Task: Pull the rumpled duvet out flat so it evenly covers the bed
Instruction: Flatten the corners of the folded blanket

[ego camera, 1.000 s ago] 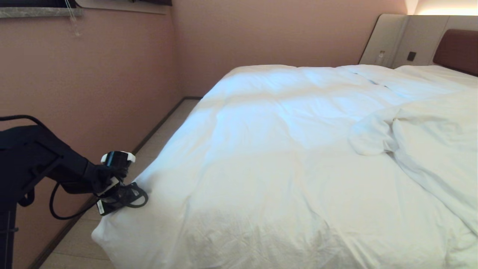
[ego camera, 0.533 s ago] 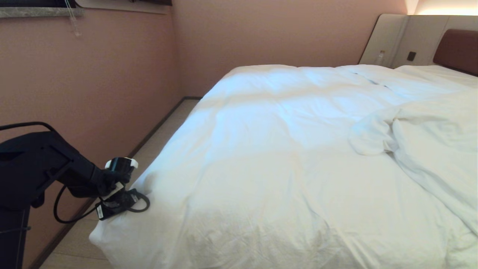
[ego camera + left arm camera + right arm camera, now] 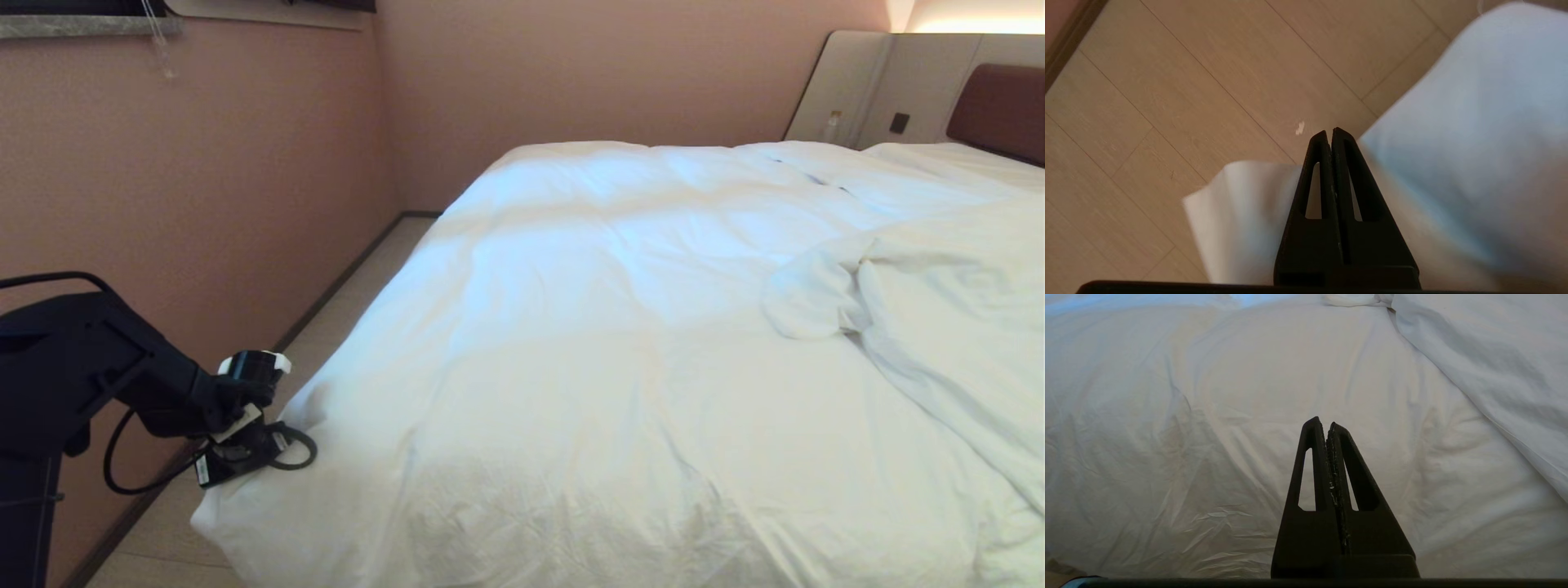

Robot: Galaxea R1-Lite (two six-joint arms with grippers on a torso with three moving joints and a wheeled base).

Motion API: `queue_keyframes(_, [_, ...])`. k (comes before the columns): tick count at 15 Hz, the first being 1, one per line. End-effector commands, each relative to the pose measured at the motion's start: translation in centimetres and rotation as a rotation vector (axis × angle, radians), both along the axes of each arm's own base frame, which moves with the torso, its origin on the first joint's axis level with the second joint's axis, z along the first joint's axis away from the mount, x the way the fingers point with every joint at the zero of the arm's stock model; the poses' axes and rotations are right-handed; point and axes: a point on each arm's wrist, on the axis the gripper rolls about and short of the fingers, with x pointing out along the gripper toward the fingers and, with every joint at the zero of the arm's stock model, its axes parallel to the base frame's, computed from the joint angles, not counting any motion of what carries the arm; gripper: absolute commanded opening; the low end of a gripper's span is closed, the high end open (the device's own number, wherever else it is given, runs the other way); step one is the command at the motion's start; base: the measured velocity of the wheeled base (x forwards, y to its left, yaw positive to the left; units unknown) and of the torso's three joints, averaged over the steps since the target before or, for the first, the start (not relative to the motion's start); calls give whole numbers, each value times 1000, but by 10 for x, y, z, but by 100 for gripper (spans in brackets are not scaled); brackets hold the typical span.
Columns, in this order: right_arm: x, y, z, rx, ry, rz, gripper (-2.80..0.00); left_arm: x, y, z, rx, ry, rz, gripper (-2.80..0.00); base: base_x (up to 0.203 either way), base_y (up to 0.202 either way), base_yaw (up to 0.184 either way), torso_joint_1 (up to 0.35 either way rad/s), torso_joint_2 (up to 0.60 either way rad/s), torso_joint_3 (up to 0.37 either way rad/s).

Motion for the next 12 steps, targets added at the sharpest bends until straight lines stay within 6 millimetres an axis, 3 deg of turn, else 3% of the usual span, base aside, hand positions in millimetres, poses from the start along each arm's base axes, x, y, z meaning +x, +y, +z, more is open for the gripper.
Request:
queue_keyframes(1, [0,0,0,0,1,0,-280,-1,7,12,6,-35,24,-280,0,0,0,0,0,0])
queue_keyframes(3, [0,0,0,0,0,0,-280,-4,19,35,36,-93,70,-280,0,0,0,0,0,0])
queue_keyframes(8, [0,0,0,0,0,0,-280,-39,63,131,98,-331,212,-280,0,0,0,0,0,0])
queue_keyframes(12, [0,0,0,0,0,0,-280,-88,54,194,-4,-523,114,-280,0,0,0,0,0,0])
